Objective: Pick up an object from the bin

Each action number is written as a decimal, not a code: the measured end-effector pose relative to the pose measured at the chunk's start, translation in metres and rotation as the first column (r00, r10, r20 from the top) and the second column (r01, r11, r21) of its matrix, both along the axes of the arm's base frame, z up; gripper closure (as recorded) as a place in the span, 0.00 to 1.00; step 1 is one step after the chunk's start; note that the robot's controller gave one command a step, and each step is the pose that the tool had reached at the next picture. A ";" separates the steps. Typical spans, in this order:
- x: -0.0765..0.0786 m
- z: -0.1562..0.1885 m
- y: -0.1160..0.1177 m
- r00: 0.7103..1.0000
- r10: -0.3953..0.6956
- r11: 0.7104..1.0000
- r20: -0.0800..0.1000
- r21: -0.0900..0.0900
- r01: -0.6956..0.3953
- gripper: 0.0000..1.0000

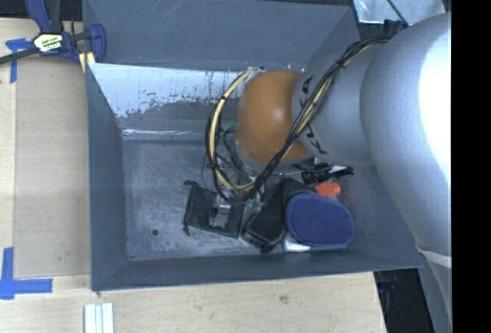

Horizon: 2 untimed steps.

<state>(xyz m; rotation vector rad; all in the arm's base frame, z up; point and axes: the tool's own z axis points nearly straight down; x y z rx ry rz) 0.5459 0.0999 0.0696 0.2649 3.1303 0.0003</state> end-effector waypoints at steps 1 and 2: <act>0.001 0.000 0.000 1.000 0.000 1.000 0.001 0.000 0.000 0.00; 0.001 0.000 -0.001 1.000 -0.002 1.000 0.003 0.000 0.002 1.00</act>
Offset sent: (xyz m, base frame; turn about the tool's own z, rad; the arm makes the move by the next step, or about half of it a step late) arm 0.0000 0.0000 0.0000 0.0000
